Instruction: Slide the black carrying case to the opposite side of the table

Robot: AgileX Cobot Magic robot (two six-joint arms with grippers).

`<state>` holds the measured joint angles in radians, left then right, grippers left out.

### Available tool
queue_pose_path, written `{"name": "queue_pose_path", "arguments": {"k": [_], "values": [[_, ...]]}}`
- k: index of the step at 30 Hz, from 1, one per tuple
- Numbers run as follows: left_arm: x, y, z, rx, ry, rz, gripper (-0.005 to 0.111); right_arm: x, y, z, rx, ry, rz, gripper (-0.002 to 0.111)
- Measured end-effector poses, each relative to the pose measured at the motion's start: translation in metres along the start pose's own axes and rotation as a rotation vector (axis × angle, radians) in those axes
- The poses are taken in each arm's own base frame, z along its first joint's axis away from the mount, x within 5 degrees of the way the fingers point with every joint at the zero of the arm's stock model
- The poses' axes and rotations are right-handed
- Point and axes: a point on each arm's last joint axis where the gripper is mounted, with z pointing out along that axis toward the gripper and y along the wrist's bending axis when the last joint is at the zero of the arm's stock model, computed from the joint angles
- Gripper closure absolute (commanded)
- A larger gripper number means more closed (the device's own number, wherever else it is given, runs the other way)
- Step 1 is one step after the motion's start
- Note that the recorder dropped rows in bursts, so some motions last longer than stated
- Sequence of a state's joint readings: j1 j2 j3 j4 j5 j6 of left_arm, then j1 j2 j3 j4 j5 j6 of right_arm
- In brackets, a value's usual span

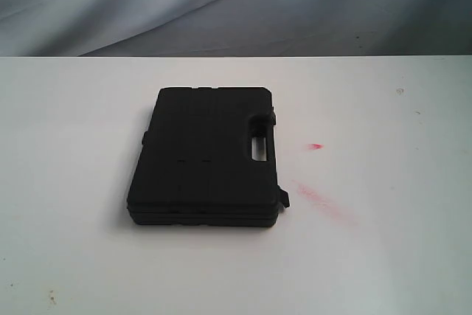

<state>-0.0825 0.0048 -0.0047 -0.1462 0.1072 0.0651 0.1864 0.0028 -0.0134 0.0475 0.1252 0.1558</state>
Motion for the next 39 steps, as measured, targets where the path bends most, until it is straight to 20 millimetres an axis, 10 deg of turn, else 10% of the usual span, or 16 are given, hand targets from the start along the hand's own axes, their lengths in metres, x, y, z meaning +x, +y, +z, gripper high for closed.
{"name": "queue_pose_path", "arguments": {"k": [10, 23, 39], "values": [[0.0, 0.0, 0.0, 0.0, 0.0, 0.0, 0.107, -0.052, 0.011, -0.003, -0.016, -0.051, 0.192, 0.108], [0.0, 0.0, 0.0, 0.0, 0.0, 0.0, 0.107, -0.116, 0.02, 0.041, 0.089, 0.18, 0.075, 0.108], [0.0, 0.0, 0.0, 0.0, 0.0, 0.0, 0.107, -0.119, 0.081, 0.133, -0.131, 0.489, -0.158, 0.108]]}}
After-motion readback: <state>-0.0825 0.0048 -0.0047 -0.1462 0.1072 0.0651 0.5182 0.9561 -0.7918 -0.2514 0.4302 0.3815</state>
